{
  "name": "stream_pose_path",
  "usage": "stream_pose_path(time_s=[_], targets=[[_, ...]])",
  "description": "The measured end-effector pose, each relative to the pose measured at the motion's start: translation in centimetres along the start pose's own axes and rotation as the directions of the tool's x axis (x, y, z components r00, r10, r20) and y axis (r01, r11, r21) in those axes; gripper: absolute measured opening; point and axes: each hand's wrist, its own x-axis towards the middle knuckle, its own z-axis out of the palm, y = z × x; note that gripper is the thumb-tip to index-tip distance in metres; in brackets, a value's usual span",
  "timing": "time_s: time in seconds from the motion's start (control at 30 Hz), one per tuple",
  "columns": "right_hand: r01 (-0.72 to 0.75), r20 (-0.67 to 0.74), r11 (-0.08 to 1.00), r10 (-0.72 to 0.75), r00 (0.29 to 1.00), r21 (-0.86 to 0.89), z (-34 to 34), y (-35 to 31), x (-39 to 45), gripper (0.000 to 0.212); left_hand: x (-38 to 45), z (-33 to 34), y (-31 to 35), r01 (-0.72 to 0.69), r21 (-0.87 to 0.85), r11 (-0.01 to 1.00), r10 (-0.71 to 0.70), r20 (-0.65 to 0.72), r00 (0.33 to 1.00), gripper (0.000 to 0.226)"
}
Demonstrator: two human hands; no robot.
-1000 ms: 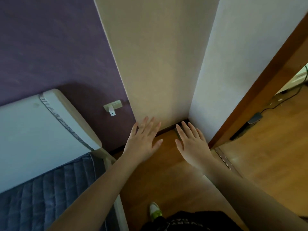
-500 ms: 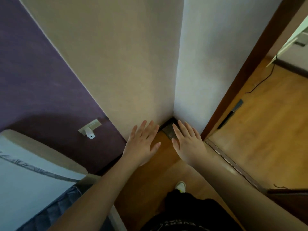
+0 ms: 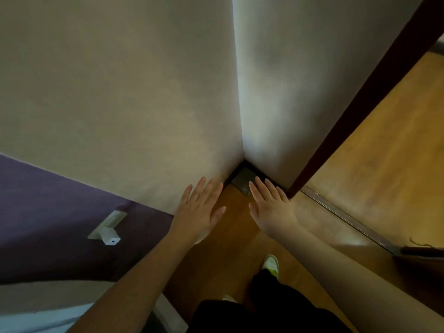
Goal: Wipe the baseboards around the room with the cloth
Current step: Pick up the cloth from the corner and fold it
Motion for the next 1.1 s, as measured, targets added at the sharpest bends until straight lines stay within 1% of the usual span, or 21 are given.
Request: stream_pose_path(time_s=[0.1,0.23,0.37,0.47,0.6,0.77,0.83,1.0,1.1], targets=[[-0.031,0.026,1.000,0.031,0.999,0.007,1.3,-0.9,1.6,0.060,2.5,1.5,-1.5,-0.041,0.035,0.999,0.040,0.018,0.999,0.069],[-0.105,0.004,0.994,0.105,0.994,0.017,4.2,-1.8,3.9,0.059,6.2,4.2,-3.6,-0.125,0.075,0.989,0.125,0.003,0.992,0.064],[-0.188,-0.025,0.981,0.189,0.982,0.049,8.2,-3.0,6.6,0.068,9.9,8.2,-6.0,-0.202,0.084,0.976,0.203,0.000,0.979,0.063],[-0.245,-0.018,0.965,0.248,0.969,0.091,11.9,-3.3,8.4,0.066,11.7,12.1,-7.5,-0.253,0.094,0.963,0.250,0.037,0.967,0.063],[-0.276,-0.012,0.955,0.279,0.960,0.109,17.5,-2.4,10.9,0.069,13.8,17.9,-9.4,-0.215,0.093,0.972,0.209,0.074,0.975,0.065],[-0.277,0.007,0.956,0.278,0.961,0.093,24.9,0.5,13.8,0.060,16.7,25.9,-10.1,-0.205,0.069,0.976,0.195,0.130,0.972,0.065],[-0.265,0.035,0.961,0.263,0.964,0.078,27.9,2.0,15.1,0.060,18.0,28.9,-10.0,-0.205,0.061,0.977,0.195,0.141,0.971,0.066],[-0.232,0.096,0.971,0.226,0.969,0.056,35.6,5.7,19.2,0.060,20.8,35.8,-9.7,-0.194,0.054,0.980,0.185,0.136,0.973,0.065],[-0.213,0.123,0.976,0.206,0.971,0.045,40.2,7.4,21.6,0.060,22.2,40.3,-9.5,-0.170,0.073,0.983,0.162,0.100,0.982,0.066]])
